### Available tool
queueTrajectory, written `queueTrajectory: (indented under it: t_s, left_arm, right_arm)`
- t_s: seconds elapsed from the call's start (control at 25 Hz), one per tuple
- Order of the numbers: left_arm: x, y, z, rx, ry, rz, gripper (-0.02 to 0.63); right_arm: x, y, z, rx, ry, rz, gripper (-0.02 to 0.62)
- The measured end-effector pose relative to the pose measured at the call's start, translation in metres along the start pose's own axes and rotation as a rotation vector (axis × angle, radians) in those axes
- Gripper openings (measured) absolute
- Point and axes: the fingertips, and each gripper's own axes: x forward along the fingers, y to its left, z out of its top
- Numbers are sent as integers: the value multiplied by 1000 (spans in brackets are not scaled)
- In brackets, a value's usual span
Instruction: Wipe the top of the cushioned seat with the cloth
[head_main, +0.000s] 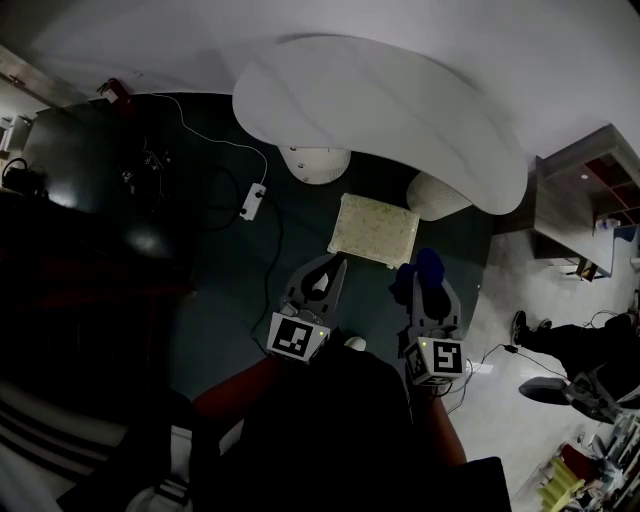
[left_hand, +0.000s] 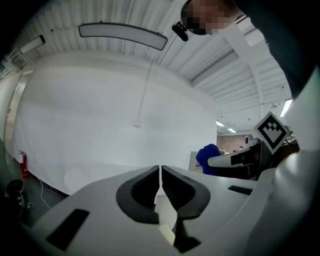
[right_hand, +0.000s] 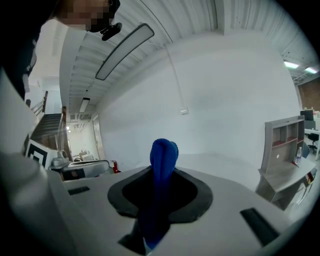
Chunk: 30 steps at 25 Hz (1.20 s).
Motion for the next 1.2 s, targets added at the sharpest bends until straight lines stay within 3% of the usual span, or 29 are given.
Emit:
queueTrajectory:
  t_s: [0.2, 0.48, 0.64, 0.92, 1.12, 1.2]
  left_arm:
    - [33, 70, -5, 13, 30, -15, 26]
    - [66, 125, 5, 34, 49, -35, 26]
    - [77, 146, -7, -4, 52, 0, 26]
    - [99, 167, -26, 15, 78, 58, 25]
    - [129, 174, -42, 5, 35, 63, 26]
    - [139, 174, -58, 35, 43, 75, 26]
  right_arm:
    - [69, 2, 5, -7, 43, -37, 103]
    - [135, 19, -6, 51, 98, -18, 103]
    - [164, 23, -26, 11, 167, 22, 103]
    - [211, 20, -64, 46, 227, 75, 103]
    - [256, 6, -96, 59, 262, 121, 103]
    - [273, -4, -114, 70, 296, 145, 103]
